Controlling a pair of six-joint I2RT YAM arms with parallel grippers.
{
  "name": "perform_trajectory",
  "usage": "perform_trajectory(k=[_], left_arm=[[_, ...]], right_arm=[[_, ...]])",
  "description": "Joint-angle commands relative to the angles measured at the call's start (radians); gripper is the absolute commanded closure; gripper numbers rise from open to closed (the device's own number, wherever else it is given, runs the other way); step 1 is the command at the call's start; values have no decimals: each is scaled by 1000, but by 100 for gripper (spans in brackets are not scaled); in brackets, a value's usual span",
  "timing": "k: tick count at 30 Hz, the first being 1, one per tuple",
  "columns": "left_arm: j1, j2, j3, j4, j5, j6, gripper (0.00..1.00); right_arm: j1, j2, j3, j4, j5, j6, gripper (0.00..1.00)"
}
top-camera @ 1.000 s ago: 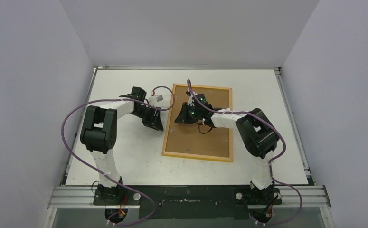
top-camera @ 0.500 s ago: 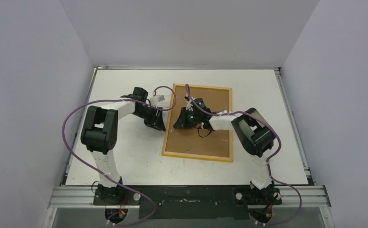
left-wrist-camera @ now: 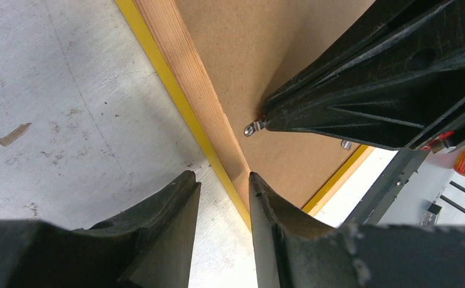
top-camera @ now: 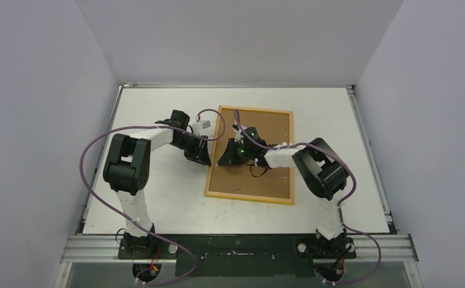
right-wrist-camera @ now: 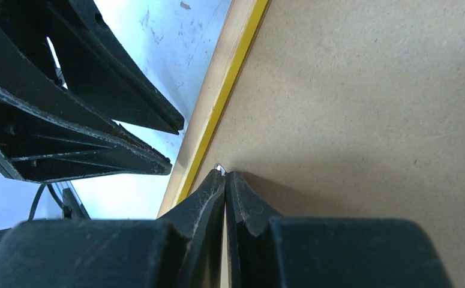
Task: Put the photo into the frame
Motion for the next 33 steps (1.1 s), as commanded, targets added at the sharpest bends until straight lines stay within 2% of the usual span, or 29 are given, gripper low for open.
perform_trajectory(k=[1, 19, 27, 33], left_arm=[[-7, -24, 16, 41, 12, -7, 66], [-22, -4, 25, 58, 15, -24, 70], [-22, 6, 32, 49, 13, -23, 79], [-22, 19, 34, 54, 8, -23, 84]], right_arm=[[17, -51, -31, -19, -7, -7, 95], [34, -49, -32, 26, -39, 17, 95], [-15, -118, -45, 26, -58, -10, 89], [-45, -113, -43, 58, -75, 5, 88]])
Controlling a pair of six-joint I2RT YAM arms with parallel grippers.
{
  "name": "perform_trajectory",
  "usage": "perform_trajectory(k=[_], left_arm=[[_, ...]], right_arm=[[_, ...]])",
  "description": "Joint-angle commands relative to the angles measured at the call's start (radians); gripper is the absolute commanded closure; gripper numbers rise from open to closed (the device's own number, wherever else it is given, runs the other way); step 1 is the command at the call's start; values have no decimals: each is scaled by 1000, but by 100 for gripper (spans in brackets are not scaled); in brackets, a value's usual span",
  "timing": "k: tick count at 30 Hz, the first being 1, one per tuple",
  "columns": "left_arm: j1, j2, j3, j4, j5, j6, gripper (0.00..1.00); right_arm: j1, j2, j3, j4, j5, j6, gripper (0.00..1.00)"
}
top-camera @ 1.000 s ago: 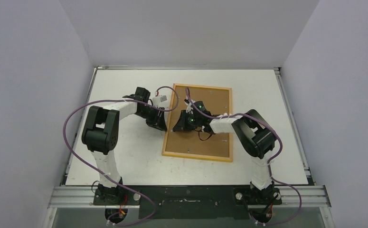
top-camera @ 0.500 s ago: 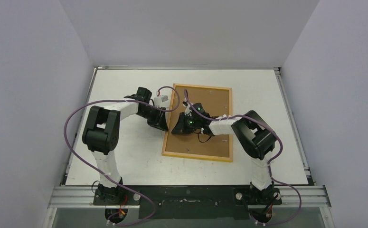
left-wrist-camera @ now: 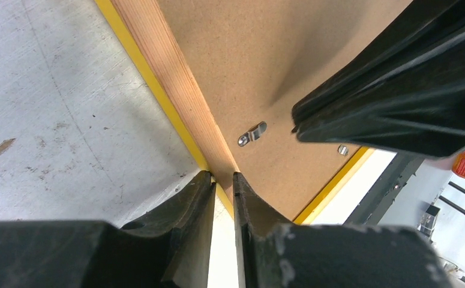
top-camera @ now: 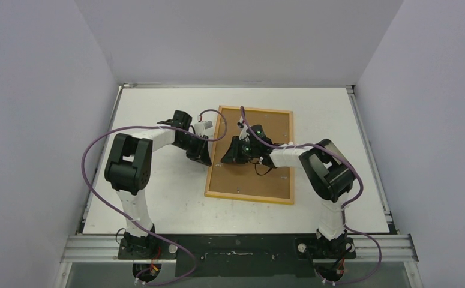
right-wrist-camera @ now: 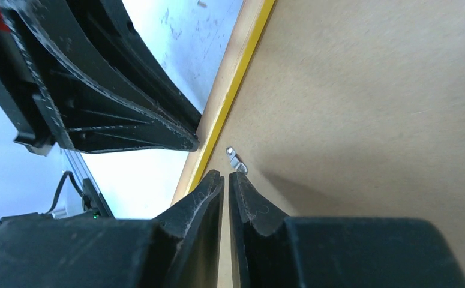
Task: Put the photo into the frame
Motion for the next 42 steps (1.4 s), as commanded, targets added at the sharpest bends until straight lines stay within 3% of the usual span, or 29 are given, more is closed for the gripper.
perform_trajectory(k=[1, 14, 42], left_arm=[[-4, 15, 34, 31, 7, 1, 84], [-3, 32, 37, 24, -2, 2, 93], [-3, 37, 48, 21, 12, 0, 95]], right_arm=[[-20, -47, 0, 67, -16, -8, 88], [-5, 44, 7, 129, -16, 32, 88], [61, 66, 6, 109, -18, 35, 90]])
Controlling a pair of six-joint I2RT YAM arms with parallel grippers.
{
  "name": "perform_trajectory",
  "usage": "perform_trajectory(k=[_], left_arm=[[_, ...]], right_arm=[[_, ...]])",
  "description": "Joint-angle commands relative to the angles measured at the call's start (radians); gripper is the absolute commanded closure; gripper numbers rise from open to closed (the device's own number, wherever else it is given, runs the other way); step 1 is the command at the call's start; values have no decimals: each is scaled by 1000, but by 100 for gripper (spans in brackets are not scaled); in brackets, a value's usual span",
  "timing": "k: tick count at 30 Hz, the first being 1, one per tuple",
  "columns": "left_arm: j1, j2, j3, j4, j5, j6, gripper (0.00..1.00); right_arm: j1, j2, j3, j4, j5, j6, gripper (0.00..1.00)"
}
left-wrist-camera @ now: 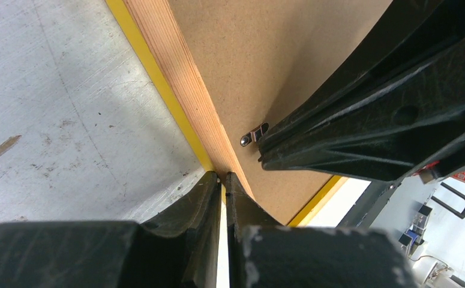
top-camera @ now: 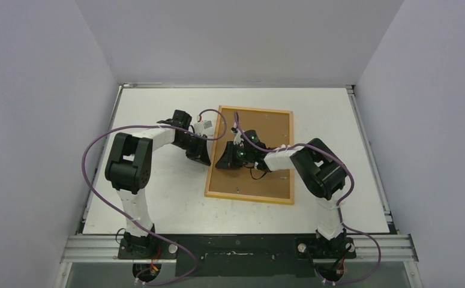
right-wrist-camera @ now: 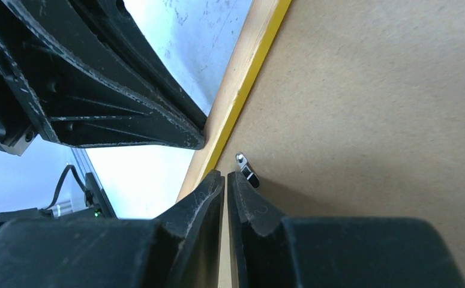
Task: Put the photo into the frame
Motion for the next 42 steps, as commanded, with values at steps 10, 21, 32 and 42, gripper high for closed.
perform_trajectory(k=[10, 21, 32, 42], left_arm=[[-7, 20, 34, 34, 16, 13, 95], [-7, 17, 37, 29, 13, 13, 96], [-8, 17, 38, 28, 18, 13, 96], [-7, 15, 39, 26, 25, -13, 97]], right_arm=[[31, -21, 16, 4, -22, -12, 90], [-46, -104, 9, 4, 24, -62, 89], [-44, -13, 25, 60, 10, -29, 89], [-36, 21, 18, 61, 17, -31, 90]])
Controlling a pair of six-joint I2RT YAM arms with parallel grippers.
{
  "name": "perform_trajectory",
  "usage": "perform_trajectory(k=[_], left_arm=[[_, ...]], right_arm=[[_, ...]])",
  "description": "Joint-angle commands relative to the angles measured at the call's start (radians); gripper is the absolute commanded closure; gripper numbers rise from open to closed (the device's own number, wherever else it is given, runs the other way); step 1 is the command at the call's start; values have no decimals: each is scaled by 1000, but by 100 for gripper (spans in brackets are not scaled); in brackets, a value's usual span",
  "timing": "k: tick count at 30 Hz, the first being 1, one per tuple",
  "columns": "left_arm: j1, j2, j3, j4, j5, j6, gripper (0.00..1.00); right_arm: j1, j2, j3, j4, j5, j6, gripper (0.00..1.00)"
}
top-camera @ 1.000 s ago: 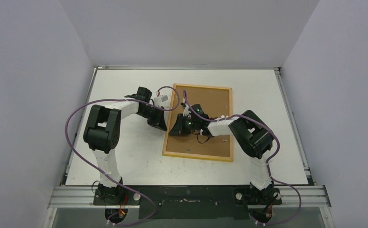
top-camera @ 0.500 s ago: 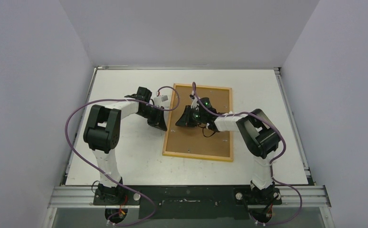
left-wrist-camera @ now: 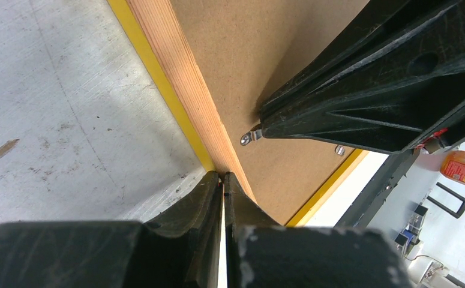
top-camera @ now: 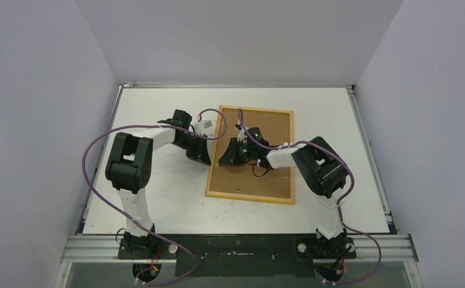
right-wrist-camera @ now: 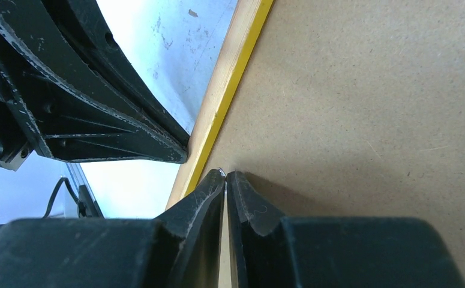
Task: Put the photo into the frame
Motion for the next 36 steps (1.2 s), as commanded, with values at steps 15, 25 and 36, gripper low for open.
perform_trajectory(k=[15, 25, 36], left_arm=[[-7, 13, 36, 33, 19, -15, 97], [-7, 12, 34, 34, 19, -15, 97], [-7, 16, 34, 39, 19, -20, 97]], right_arm=[[50, -8, -48, 43, 16, 8, 90], [65, -25, -54, 27, 17, 11, 92], [82, -52, -96, 30, 20, 25, 92]])
